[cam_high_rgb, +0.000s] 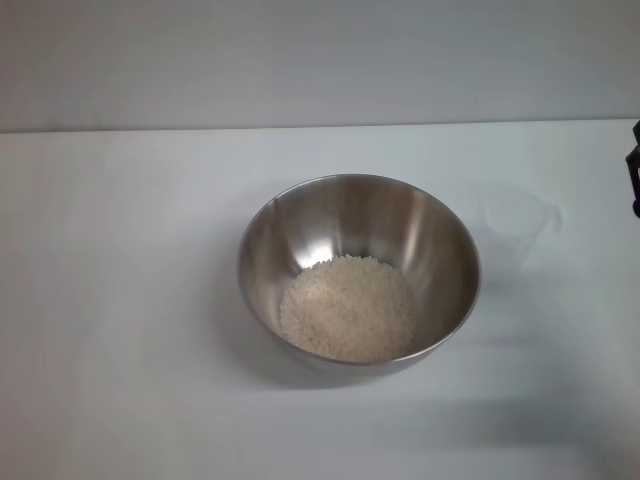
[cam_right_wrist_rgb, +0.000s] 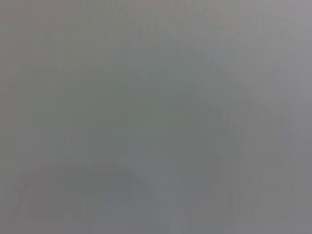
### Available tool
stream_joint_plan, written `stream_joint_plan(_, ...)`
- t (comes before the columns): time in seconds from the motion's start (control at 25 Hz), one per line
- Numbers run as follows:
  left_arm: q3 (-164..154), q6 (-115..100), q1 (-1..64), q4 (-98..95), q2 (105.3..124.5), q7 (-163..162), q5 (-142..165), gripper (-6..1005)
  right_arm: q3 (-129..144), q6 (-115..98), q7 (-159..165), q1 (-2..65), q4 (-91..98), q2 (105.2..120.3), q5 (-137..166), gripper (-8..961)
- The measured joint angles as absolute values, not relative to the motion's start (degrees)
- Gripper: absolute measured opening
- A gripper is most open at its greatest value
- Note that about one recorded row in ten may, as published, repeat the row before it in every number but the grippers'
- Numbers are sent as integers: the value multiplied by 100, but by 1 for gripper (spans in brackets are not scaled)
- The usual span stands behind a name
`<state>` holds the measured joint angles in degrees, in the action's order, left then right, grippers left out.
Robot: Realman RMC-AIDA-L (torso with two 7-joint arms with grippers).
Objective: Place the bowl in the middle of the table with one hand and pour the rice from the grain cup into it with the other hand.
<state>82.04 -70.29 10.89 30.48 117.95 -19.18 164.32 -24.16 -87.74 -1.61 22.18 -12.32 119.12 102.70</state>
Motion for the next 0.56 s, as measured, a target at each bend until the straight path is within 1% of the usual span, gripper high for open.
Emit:
stream_joint_plan(0.16,8209,-7052,1130,2987,11810,-1761,16427,688,-2489,-8773,-152,2265,-1221,11909,10266,531)
stream_joint_plan(0.56,8208,-7055,1151,2960,11813,-1710,16413,688,-2557,-8819,-182,2278,-1202,11908,10265,531)
